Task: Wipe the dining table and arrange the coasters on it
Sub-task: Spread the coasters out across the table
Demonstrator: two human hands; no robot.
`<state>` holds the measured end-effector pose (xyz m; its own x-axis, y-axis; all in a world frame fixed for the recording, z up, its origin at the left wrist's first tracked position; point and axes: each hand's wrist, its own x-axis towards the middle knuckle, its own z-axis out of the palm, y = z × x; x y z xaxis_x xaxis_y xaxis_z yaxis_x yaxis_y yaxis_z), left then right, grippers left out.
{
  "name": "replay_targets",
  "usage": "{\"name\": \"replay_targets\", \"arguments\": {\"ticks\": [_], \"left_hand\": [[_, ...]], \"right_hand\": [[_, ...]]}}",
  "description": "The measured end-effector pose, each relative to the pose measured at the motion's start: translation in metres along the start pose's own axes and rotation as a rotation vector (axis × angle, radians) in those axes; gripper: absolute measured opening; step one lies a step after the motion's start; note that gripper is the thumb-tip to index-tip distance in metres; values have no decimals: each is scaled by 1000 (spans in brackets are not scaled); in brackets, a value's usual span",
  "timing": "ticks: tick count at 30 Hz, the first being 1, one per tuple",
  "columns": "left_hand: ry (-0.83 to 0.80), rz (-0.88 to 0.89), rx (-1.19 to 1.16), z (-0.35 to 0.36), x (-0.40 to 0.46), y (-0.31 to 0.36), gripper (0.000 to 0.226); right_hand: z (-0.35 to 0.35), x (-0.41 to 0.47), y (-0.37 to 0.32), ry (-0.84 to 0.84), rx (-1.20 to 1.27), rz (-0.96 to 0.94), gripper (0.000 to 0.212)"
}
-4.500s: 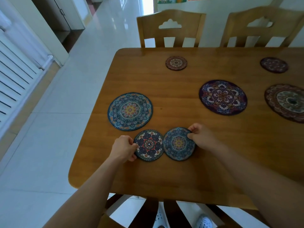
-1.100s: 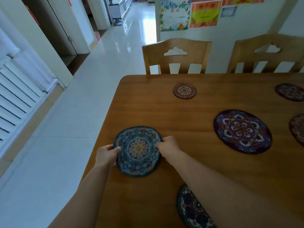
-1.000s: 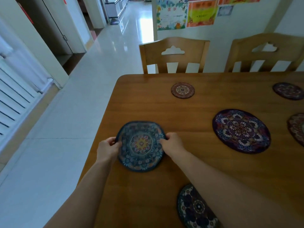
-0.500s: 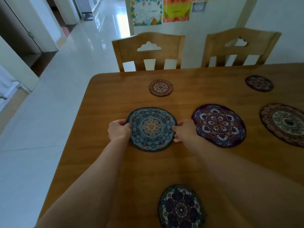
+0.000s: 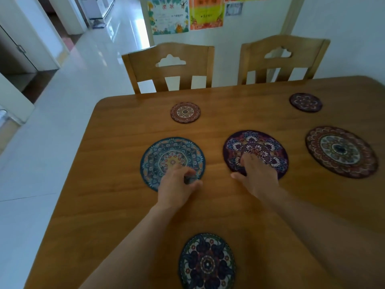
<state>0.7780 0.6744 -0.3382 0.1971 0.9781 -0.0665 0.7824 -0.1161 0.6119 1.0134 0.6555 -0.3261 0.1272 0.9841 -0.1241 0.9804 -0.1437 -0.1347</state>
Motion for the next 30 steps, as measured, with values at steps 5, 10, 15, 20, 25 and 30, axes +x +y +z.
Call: {"name": "replay_targets", "arguments": {"ticks": [5,10,15,20,25,30], "left_hand": [[37,59,258,8,3,12,27],[-3,128,417,9,3,27,23],[5,139,562,14,5,39,23],[25,115,549,17,7,46,22],[25,137,573,22,2,41,24],[-8,75,578,25,1,43,23]], "right_hand": [[-2,-3,13,-47,-309,-298,24],[-8,-4,31,-67,-479,-308,26],[-12,-11,39,-95,-475,-339,26],[-18,-15,44,-94,-476,-380,25],[-21,-18,49,-79,-479,-420,24],[-22,-28,54,-76,-437,-407,29]]}}
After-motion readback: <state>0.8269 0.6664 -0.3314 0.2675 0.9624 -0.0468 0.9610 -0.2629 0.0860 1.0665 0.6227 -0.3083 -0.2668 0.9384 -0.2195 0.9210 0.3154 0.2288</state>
